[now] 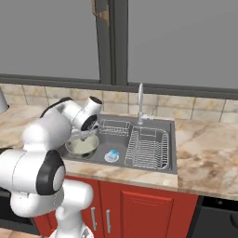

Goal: Pick the jug and bowl and place them in the sink. Then turn on the water.

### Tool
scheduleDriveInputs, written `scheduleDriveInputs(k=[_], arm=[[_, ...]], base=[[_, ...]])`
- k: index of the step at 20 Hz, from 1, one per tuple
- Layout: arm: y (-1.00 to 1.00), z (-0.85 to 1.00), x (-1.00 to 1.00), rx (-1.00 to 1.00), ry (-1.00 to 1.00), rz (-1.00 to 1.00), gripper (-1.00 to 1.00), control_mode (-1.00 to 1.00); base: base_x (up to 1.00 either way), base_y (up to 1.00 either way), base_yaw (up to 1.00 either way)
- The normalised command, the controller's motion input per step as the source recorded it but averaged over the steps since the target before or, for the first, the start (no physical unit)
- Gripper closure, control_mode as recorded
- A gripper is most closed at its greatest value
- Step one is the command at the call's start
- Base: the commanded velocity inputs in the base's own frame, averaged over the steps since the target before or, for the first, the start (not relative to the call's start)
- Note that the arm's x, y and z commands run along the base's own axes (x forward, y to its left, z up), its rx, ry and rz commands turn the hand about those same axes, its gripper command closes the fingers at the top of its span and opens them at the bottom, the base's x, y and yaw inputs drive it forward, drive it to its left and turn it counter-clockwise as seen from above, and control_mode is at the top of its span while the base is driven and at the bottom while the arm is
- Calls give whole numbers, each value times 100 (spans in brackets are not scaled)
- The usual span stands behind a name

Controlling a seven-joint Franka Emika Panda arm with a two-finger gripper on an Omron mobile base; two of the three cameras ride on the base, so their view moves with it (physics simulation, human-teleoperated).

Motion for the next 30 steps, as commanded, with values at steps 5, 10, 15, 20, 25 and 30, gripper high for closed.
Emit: scheduleDriveInputs(k=[5, 10, 15, 20, 25, 30], arm=[[7, 29, -29, -6, 18, -56, -100, -100], [4, 16, -36, -7, 13, -53, -100, -100], [-3, 20, -17, -4, 14, -42, -100, -100], [-13, 22, -24, -4, 16, -29, -100, -100], [-4, 7, -43, -17, 7, -20, -100, -100], [-2, 9, -23, -18, 0, -14, -100, -100]], base=[[0, 0, 0], [0, 0, 0], [0, 0, 0], [0, 0, 0], [0, 0, 0], [0, 0, 0]])
